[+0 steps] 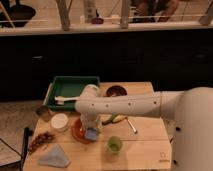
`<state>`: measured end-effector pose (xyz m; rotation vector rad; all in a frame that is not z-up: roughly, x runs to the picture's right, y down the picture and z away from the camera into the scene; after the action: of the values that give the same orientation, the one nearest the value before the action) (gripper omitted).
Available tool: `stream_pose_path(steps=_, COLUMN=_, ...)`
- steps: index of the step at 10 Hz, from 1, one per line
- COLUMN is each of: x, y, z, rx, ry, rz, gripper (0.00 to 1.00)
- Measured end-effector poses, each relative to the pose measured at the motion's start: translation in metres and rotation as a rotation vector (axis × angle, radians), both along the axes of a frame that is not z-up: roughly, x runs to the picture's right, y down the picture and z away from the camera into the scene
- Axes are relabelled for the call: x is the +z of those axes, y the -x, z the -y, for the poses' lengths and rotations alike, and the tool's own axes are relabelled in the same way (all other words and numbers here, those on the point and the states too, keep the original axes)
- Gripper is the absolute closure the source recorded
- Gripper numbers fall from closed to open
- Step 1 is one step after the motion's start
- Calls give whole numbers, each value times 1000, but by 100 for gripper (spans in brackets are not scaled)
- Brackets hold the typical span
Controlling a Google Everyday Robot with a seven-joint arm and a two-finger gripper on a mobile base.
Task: Wipe red bowl with sponge
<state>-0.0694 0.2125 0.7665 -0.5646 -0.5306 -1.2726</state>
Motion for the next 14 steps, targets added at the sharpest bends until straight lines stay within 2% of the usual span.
stream_pose_path(steps=3, x=14, y=-1, z=32, rx=20, ry=-13, rz=-19, gripper=100)
stream_pose_path(steps=5, x=25, y=10, z=51, rx=-2, ry=-10, rz=-29, gripper=100)
stream_pose_path(steps=7, x=29, y=30, z=60, rx=-36, ry=-6, rz=-25, gripper=100)
stream_pose_path(steps=10, x=24, y=55, z=51, rx=-109, ry=3, rz=2, gripper=100)
stream_pose_path(steps=12, x=14, y=61, z=29, rx=-158, ry=15, rz=23, gripper=100)
stream_pose_path(steps=14, x=7, y=61, z=9, rx=-170, ry=25, rz=40, gripper=100)
